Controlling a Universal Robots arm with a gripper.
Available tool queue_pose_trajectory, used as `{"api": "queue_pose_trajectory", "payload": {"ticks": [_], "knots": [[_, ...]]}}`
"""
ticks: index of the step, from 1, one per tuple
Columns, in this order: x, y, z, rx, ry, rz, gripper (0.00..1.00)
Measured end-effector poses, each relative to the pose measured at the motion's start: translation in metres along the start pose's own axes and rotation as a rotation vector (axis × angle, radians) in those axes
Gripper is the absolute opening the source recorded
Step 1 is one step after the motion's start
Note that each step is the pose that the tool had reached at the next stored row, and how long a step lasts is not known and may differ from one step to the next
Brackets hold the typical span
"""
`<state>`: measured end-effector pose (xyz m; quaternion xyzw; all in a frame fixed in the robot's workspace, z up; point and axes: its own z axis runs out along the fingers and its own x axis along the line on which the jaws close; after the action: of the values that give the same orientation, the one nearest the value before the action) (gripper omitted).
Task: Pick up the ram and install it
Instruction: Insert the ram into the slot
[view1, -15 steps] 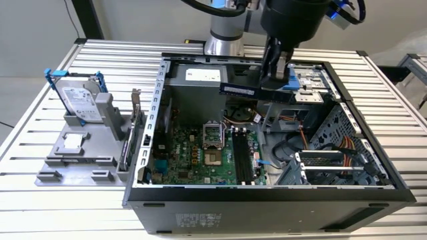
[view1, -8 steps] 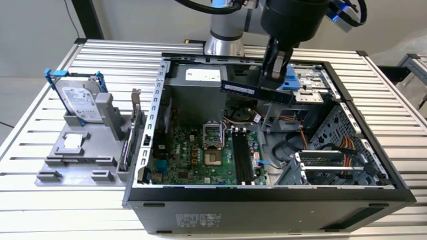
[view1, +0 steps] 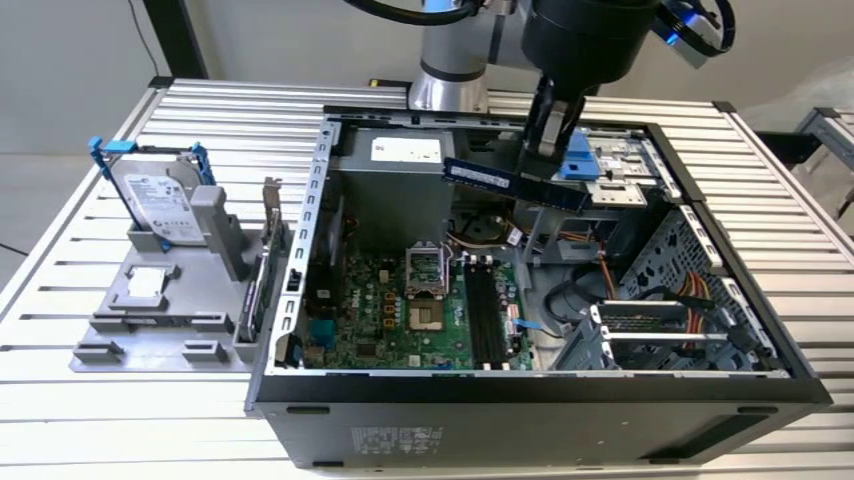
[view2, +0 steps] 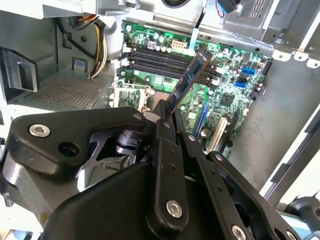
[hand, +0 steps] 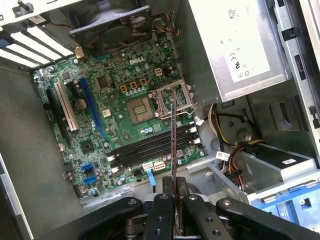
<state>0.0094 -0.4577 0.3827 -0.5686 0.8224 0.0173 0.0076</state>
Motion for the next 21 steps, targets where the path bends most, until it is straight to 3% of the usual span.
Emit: {"api": "queue_pose_trajectory", "payload": {"ticks": [5, 21], "knots": [[0.0000, 0.0000, 0.0000, 0.0003, -0.0001, 0.006, 0.00], [0.0000, 0.0000, 0.0000, 0.0037, -0.0023, 0.115, 0.00]]}}
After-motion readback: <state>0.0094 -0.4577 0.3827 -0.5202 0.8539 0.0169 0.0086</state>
